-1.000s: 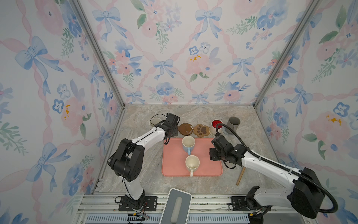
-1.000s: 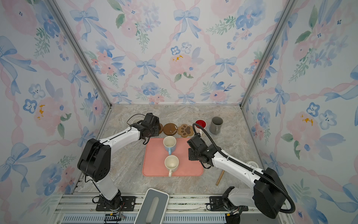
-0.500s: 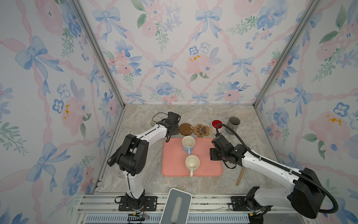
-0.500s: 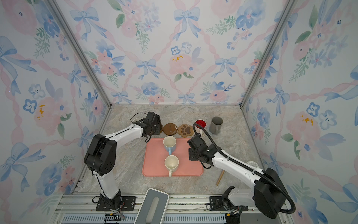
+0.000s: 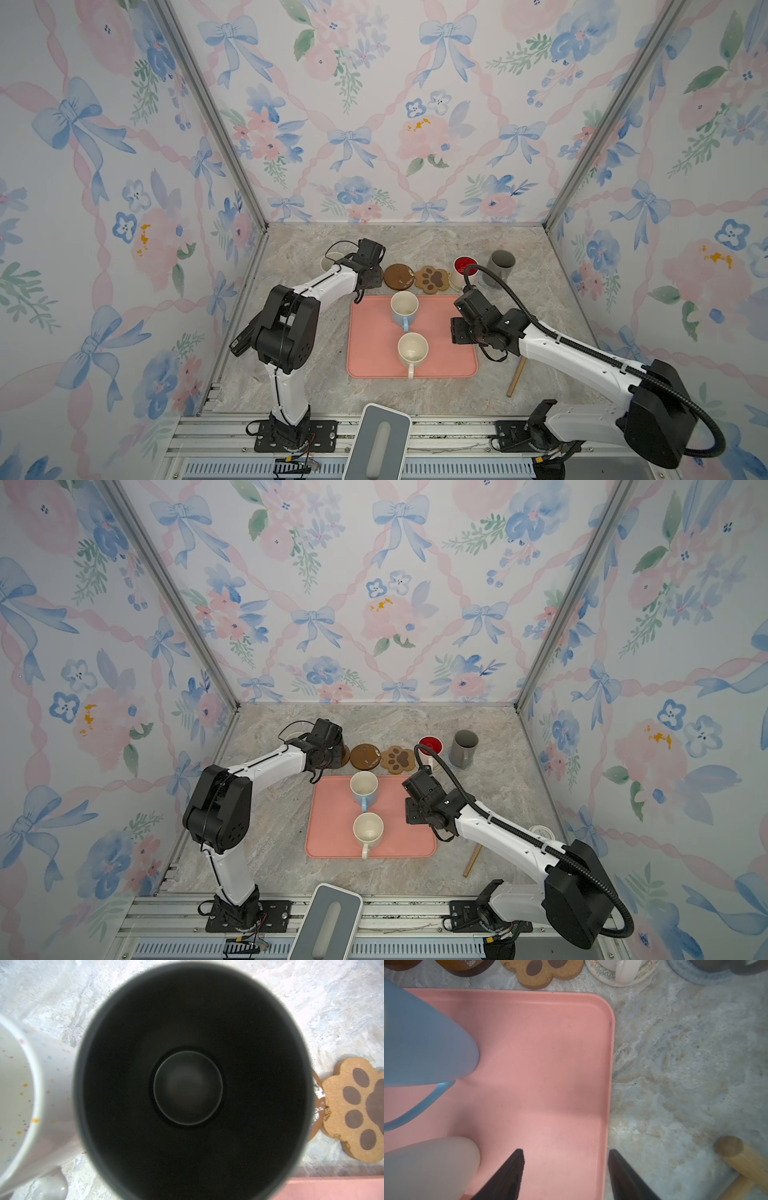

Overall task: Place cups on coasters
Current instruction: Place the cup on the coaster.

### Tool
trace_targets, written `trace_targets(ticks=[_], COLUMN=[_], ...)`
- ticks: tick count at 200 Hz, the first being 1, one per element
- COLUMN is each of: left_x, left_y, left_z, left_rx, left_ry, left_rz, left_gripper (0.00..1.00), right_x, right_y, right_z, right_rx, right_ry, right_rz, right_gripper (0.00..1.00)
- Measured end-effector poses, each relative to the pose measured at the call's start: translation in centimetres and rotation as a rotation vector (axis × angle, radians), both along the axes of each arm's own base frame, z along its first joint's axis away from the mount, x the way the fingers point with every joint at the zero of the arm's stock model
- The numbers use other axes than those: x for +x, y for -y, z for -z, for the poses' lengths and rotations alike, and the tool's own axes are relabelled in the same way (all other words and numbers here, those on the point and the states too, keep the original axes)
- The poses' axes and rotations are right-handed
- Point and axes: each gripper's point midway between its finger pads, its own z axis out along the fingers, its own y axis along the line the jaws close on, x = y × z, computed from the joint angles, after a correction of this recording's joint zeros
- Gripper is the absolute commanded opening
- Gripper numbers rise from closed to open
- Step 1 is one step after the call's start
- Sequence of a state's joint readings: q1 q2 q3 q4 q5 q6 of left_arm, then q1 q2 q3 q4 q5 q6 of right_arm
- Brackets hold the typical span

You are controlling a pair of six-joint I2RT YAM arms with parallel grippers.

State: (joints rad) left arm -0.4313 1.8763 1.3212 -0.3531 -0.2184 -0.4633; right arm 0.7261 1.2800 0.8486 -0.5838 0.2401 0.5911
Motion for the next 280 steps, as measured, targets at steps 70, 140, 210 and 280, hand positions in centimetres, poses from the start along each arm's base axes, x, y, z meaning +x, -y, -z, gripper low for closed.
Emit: trace_targets(ticks=[70, 140, 210, 280], left_x=[0.0, 0.1, 0.6, 0.9], left_y=[0.1, 0.2, 0.4, 0.5], left_z=[0.7, 0.7, 0.1, -1.9], left_rx=[-0.003, -0.008, -0.011, -0.03], left_ry=[-0.014, -0.012, 0.017, 0.067], left_rz=[0.004, 0.007, 0.012, 0.011], left_gripper=[0.0, 0.04, 0.36, 0.48], right_x=[0.0, 0.0, 0.0, 0.0], right_y=[0.0, 0.0, 0.0, 0.0], right_z=[0.0, 0.0, 0.0, -0.1], right_rx=[0.0, 0.0, 0.0, 0.003], right_ry=[0.0, 0.0, 0.0, 0.003], right_rz=[0.0, 0.0, 0.0, 0.0], right_gripper=[0.67, 0.68, 0.68, 0.68])
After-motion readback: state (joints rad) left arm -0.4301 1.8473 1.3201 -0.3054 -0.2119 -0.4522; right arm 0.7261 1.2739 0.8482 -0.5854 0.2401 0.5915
